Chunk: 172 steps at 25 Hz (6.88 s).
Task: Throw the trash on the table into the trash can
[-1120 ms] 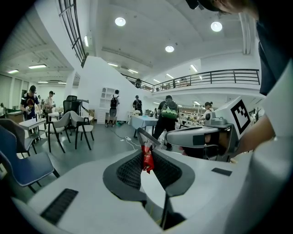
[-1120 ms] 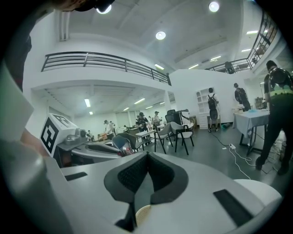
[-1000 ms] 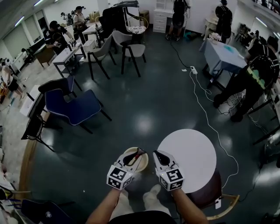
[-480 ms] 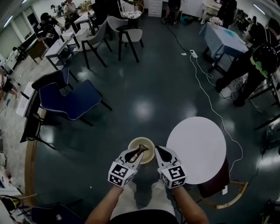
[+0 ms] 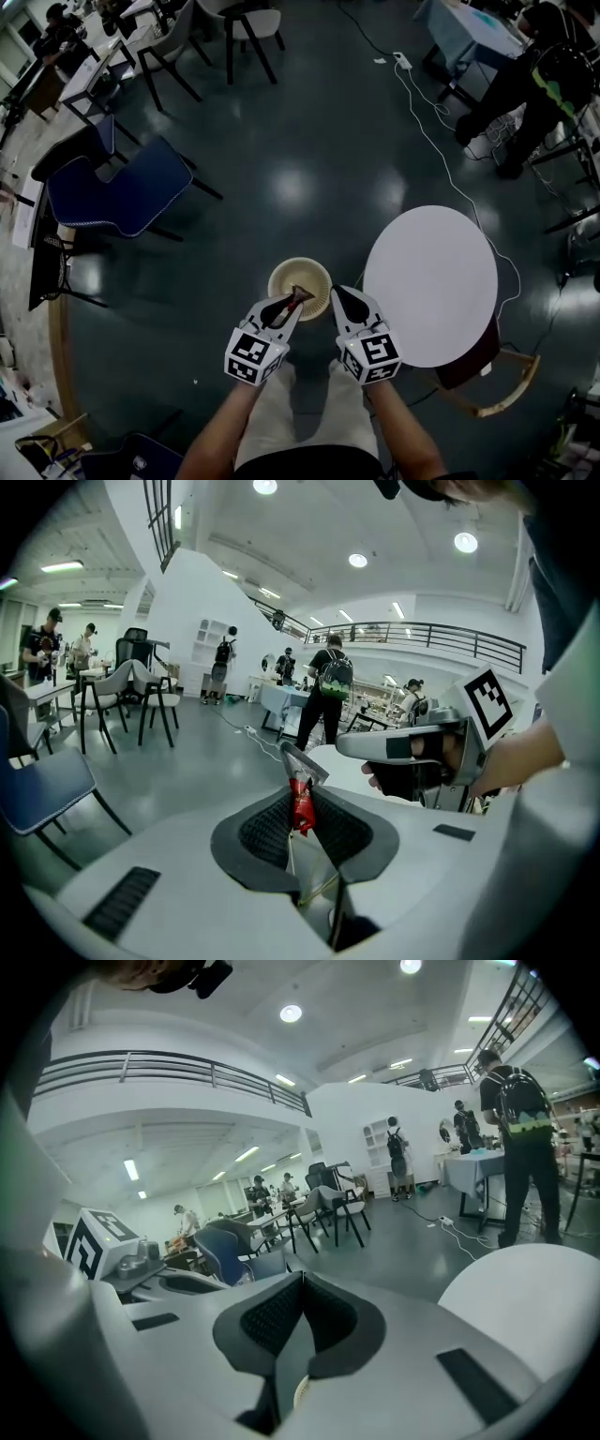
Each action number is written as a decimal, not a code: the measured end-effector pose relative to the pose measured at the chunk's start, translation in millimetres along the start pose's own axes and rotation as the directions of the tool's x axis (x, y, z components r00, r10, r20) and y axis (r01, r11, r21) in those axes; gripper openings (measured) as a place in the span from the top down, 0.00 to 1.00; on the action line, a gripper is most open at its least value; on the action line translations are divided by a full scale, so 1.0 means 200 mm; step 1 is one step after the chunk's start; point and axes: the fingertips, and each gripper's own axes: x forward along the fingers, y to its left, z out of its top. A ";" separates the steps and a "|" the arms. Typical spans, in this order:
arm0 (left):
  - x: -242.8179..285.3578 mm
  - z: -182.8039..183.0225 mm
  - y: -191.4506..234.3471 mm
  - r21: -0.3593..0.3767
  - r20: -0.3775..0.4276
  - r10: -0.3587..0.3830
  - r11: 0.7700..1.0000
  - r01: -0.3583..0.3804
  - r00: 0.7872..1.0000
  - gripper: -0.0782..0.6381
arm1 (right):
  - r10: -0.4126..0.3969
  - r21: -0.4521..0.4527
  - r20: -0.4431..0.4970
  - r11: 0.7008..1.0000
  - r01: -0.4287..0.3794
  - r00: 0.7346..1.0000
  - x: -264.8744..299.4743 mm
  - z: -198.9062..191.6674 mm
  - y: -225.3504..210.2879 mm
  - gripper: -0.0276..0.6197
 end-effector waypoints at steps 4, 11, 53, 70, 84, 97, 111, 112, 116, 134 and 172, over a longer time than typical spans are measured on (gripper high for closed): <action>0.10 -0.18 0.12 -0.018 -0.026 -0.004 1.000 0.004 1.000 0.79 | -0.022 0.028 -0.032 0.999 0.023 0.999 0.12 -0.18 -0.06 0.93; 0.30 -0.55 0.32 -0.062 -0.082 -0.020 0.998 0.015 0.996 0.79 | -0.027 0.052 -0.075 0.998 0.031 0.997 0.36 -0.52 -0.13 0.93; 1.14 -1.87 0.96 -0.069 -0.310 0.050 0.995 -0.075 0.949 0.53 | -0.024 0.113 -0.263 0.992 0.056 0.964 0.76 -1.60 -0.35 0.93; 1.02 -1.68 0.79 -0.045 -0.312 0.003 0.999 -0.018 0.950 0.53 | -0.013 0.093 -0.236 0.995 0.035 0.972 0.68 -1.41 -0.31 0.93; 0.70 -1.21 0.56 -0.012 -0.273 -0.025 1.000 0.022 0.962 0.72 | -0.009 0.065 -0.216 0.998 0.023 0.976 0.44 -1.01 -0.19 0.93; 0.35 -0.47 0.41 0.110 -0.131 -0.028 0.993 0.042 0.991 0.83 | 0.008 0.030 -0.163 1.000 -0.003 0.987 0.27 -0.42 -0.04 0.93; -0.15 0.15 0.07 0.083 0.036 -0.015 0.996 0.012 0.999 0.86 | 0.029 -0.047 -0.091 0.998 -0.033 0.995 -0.01 0.20 0.15 0.93; -0.17 0.21 0.05 0.089 0.053 -0.014 0.996 0.009 0.999 0.86 | 0.029 -0.050 -0.083 0.998 -0.033 0.996 -0.03 0.25 0.17 0.93; -0.30 0.42 -0.01 0.122 0.112 -0.025 0.992 0.011 0.993 0.87 | 0.034 -0.063 -0.046 0.997 -0.037 0.998 -0.12 0.39 0.26 0.93; -1.16 0.87 -0.10 0.231 0.308 -0.063 0.973 -0.010 0.949 0.87 | 0.056 -0.211 0.169 0.977 -0.019 0.984 -0.33 0.97 1.00 0.93; -1.59 0.95 -0.95 0.297 0.412 -0.130 0.955 0.001 0.902 0.87 | 0.047 -0.221 0.279 0.975 0.016 0.959 -1.26 0.93 1.25 0.93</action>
